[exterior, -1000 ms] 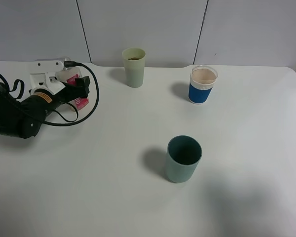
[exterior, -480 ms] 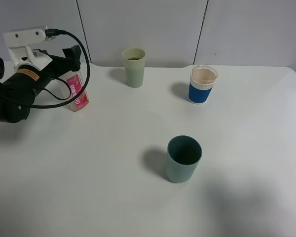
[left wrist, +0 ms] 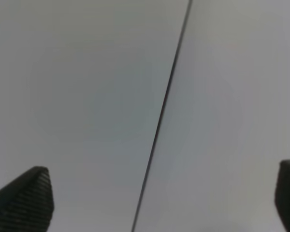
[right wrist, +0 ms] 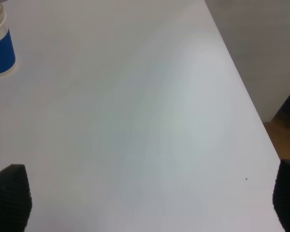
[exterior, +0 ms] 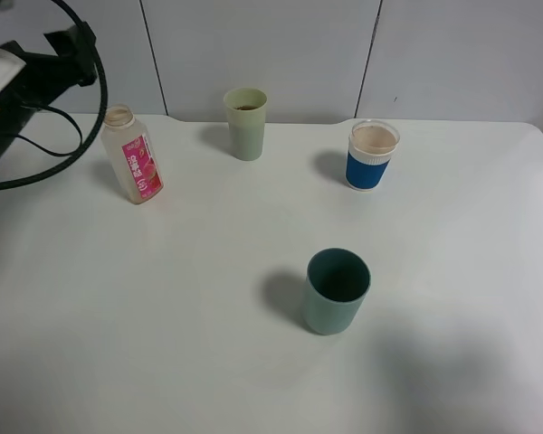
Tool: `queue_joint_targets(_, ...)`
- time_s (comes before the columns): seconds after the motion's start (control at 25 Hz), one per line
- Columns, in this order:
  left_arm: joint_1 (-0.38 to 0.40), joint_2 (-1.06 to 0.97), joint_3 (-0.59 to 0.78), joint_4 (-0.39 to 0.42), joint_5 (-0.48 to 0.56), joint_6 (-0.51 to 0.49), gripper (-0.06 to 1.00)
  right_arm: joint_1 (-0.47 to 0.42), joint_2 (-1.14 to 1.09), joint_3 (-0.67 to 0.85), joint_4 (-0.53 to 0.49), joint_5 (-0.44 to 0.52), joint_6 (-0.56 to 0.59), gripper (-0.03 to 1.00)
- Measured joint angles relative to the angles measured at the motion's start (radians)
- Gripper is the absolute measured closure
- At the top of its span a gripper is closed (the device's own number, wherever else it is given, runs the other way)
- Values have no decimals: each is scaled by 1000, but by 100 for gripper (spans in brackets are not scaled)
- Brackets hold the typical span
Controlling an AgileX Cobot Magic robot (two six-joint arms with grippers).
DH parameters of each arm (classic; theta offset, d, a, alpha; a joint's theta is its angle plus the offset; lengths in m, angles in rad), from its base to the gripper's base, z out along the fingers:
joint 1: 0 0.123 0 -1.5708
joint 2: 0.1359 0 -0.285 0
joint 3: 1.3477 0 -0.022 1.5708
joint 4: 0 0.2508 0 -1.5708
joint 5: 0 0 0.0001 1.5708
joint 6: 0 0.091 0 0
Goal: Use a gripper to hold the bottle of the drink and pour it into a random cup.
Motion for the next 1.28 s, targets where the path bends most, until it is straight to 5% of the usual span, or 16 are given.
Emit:
queue_joint_targets(0.2,10,-257,34,-4,97,38,7,0,0,0,0,0,0,-3)
queue_joint_targets(1.28,92,-1141,37,127,1045,3,12,0,0,0,0,0,0,-3)
